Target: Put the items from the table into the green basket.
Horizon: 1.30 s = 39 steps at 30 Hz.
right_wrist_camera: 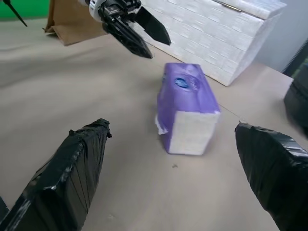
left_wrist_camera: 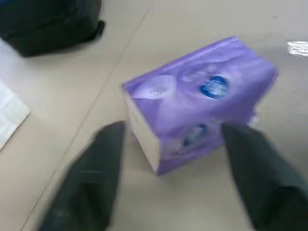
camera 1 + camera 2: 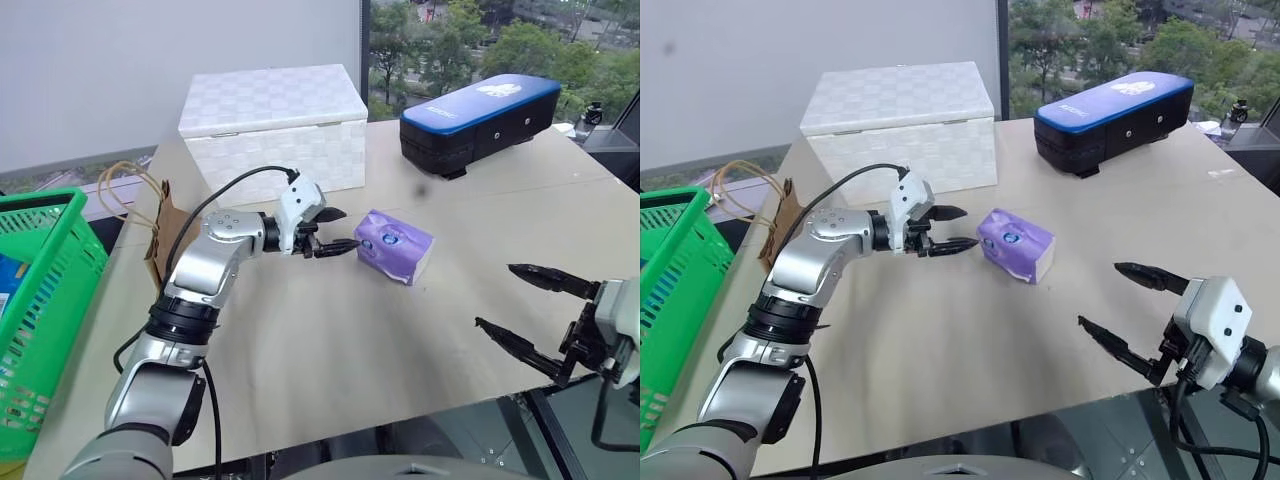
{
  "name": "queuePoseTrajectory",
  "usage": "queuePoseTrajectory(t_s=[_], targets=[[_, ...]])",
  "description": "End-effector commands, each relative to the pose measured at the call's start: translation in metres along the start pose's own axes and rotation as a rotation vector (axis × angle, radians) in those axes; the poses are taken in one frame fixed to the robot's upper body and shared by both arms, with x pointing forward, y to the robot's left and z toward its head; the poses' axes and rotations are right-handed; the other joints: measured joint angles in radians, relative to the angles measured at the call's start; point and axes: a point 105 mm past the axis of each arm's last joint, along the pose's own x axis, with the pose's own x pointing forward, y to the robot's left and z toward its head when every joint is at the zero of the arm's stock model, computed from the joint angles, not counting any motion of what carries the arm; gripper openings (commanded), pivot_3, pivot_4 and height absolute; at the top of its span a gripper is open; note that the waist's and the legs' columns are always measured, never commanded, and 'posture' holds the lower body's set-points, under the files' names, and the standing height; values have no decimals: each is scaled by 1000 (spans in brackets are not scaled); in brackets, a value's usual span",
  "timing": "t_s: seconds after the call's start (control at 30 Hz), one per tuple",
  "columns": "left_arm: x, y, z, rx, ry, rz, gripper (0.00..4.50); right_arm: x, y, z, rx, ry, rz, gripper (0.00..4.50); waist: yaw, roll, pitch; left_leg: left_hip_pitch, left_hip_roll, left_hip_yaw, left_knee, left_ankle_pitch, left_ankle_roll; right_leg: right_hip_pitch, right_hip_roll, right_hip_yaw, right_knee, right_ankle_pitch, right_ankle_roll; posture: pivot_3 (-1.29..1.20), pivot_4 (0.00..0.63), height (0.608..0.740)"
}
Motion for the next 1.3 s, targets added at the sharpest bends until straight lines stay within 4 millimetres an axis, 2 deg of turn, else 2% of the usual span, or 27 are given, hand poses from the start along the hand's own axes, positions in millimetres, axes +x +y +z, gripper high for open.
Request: queuePoseTrajectory(t_s=[0.03, 0.13, 0.33, 0.4, 0.6, 0.7, 0.73, 0.8, 0.87, 0.93, 1.0, 1.13, 1.23, 1.3], targets=[[-5, 4, 21, 162, 0, -4, 4473, 0, -1, 5, -23, -9, 7, 4500, 0, 0, 0, 0, 0, 0, 0, 0, 0, 0, 0, 0, 0, 0, 0, -247, 29, 740], [2, -3, 22, 335, 57, -105, 4473, 0, 0, 3, -17, -3, 14, 4500, 4, 0, 0, 0, 0, 0, 0, 0, 0, 0, 1, 0, 0, 0, 0, -244, 26, 740], [33, 10, 32, 570, 119, -204, 4473, 1, -2, 3, -21, -5, 12, 4500, 19, 0, 0, 0, -2, 1, 0, 0, 0, 0, 3, 0, 0, 0, 0, -267, 22, 740], [51, 14, 36, 641, 141, -220, 4473, 0, 1, 3, -18, -4, 3, 4500, 19, 0, 0, 0, -2, 1, 0, 0, 1, 0, 3, 0, 0, 0, 0, -267, 22, 740], [82, 7, 12, 771, 300, -370, 4473, -4, 9, 4, -5, 4, -19, 4500, 14, 0, 0, -2, -2, 1, 1, -4, 6, 0, 8, 7, -1, -2, 3, -267, 22, 740], [96, 7, -3, 807, 370, -363, 4473, -6, 10, 2, -2, 12, -27, 4500, -2, -1, 1, -2, -2, 3, 2, -5, 9, 0, 8, 11, -1, -3, 5, -344, 33, 740], [97, 6, -7, 818, 383, -370, 4234, -6, 10, 1, 0, 15, -29, 4500, -10, -1, 1, -3, -3, 2, 2, -6, 10, 0, 8, 13, -1, -4, 7, -344, 33, 740], [95, 5, -11, 816, 383, -390, 3705, -7, 12, 1, 0, 24, -32, 4500, -20, -1, 1, -3, -3, 4, 2, -6, 11, 0, 8, 15, -1, -5, 8, -358, 35, 740], [93, 5, -10, 794, 357, -387, 2890, -9, 13, 0, -1, 34, -39, 4500, -31, -1, 1, -3, -3, 4, 2, -7, 11, 0, 8, 15, -1, -5, 9, -357, 34, 740], [87, 7, -7, 763, 330, -383, 1892, -11, 13, -2, 1, 47, -43, 4500, -39, -1, 1, -3, -3, 4, 3, -7, 11, 0, 8, 15, -1, -6, 9, -349, 33, 740], [73, 15, -3, 717, 285, -353, 1242, -11, 11, -5, 4, 59, -40, 4500, -51, -1, 1, -3, -3, 5, 3, -7, 11, 0, 8, 16, -1, -6, 10, -332, 30, 740], [40, 26, 12, 582, 143, -242, 1174, -3, 1, -4, -11, 45, -37, 4500, -87, -1, 1, -2, -1, 5, 3, -7, 11, 0, 5, 17, 0, -6, 10, -286, 23, 740], [8, 29, 29, 444, 26, -99, 1174, 10, -7, 3, -41, -19, -10, 4500, -91, -1, 2, -2, 1, 5, 3, -7, 11, -1, 5, 16, 1, -6, 9, -211, 13, 740], [-13, 30, 40, 329, -36, 16, 1174, 21, -10, 11, -52, -67, 22, 4500, -72, -1, 2, -2, 2, 4, 4, -7, 11, -2, 5, 16, 3, -6, 9, -183, 9, 740]])
